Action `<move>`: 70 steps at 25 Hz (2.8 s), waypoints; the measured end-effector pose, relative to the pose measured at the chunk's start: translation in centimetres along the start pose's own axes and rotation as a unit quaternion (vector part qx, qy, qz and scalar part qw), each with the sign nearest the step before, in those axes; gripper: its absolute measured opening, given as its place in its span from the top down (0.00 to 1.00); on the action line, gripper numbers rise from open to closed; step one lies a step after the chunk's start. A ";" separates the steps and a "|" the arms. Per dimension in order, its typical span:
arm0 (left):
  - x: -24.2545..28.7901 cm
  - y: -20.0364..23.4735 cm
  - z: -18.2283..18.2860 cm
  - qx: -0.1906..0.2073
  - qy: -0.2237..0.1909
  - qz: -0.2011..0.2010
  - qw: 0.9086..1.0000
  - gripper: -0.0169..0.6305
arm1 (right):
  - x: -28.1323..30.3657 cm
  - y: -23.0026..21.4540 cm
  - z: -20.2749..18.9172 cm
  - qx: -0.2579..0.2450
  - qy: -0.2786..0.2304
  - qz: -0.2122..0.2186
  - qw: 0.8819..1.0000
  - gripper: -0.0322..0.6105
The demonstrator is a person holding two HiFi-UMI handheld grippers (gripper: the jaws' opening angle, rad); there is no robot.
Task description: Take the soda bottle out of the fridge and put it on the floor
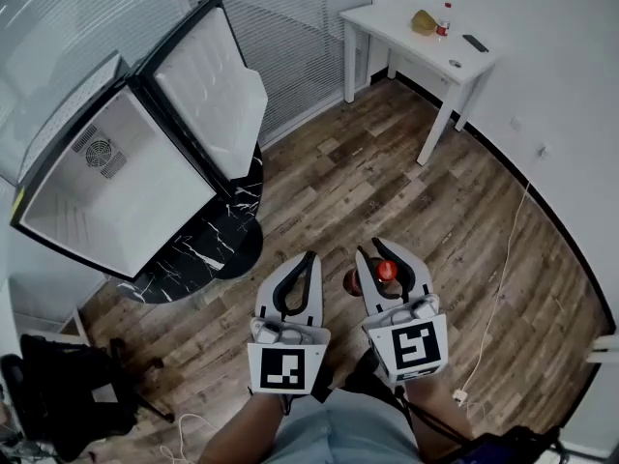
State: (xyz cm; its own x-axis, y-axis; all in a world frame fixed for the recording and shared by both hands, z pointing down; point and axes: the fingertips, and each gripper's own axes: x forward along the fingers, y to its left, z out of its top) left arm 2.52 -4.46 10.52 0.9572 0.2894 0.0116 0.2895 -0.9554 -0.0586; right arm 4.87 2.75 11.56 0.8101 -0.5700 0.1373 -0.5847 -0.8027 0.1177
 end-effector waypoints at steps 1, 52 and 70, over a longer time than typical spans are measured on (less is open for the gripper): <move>0.6 -1.1 -0.1 -0.003 -0.001 -0.009 1.000 0.95 | -0.6 -1.0 -0.4 -0.001 0.001 -0.008 1.000 0.79; 15.1 -21.8 -35.8 0.016 0.122 -0.212 0.970 0.95 | -6.7 -16.6 -41.6 0.080 0.103 -0.174 0.976 0.80; 14.2 -21.7 -50.3 0.012 0.147 -0.233 0.961 0.95 | -5.6 -12.7 -57.0 0.091 0.138 -0.173 0.971 0.81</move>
State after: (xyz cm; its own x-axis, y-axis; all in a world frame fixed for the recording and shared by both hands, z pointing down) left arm 10.13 17.39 62.15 0.6848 0.6526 0.3241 0.6904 -0.7235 -0.0019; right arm 5.27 26.17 65.36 0.8996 -0.2112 0.3823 -0.2411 -0.9700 0.0316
